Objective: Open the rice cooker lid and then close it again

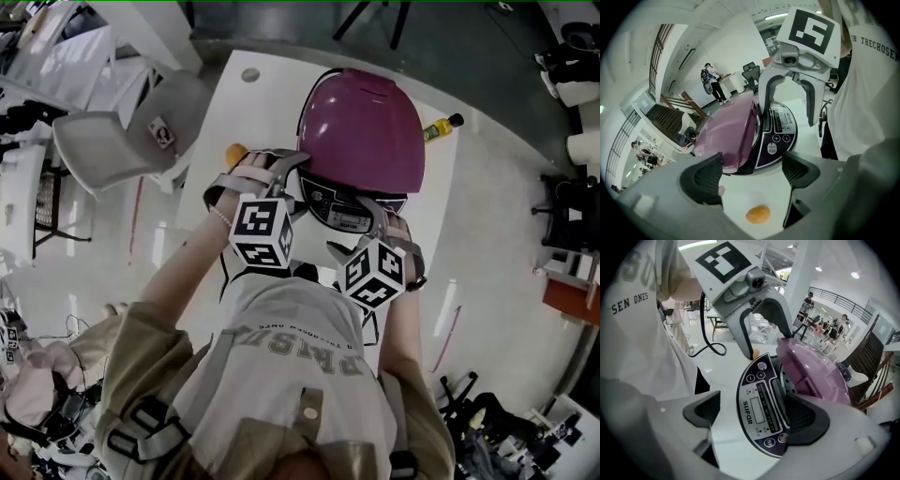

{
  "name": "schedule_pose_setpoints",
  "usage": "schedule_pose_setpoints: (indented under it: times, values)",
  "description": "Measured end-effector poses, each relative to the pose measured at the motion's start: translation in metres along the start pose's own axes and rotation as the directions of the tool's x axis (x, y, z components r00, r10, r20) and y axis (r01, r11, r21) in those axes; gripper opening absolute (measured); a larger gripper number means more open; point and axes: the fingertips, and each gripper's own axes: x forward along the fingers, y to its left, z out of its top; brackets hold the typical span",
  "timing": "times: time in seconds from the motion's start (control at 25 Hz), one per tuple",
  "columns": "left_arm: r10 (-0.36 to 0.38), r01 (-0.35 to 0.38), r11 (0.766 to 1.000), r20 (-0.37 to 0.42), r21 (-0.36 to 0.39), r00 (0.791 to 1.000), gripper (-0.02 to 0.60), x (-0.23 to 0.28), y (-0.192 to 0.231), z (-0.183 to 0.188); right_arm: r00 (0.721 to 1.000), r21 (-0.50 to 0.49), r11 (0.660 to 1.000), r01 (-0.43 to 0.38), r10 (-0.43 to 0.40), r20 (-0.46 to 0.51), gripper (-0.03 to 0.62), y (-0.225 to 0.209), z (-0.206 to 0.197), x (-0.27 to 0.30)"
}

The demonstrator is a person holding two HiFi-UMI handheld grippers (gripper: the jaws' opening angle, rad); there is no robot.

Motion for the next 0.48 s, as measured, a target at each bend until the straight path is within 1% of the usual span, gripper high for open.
schedule_pose_setpoints:
  times: [0.24,0.48]
  values:
    - [0.060,-0.060,0.998,0.033,-0.001,0.998,0.408,-0.014,0.021,0.014,0.998,0.050,0.998,-0.031,0.028,0.060,0.411,0.002,0.001,-0.005]
    - [0.119,-0.121,0.992,0.033,0.047,0.992,0.407,-0.024,0.051,0.022,0.996,0.056,0.998,-0.035,0.030,0.086,0.411,0.000,0.004,-0.004]
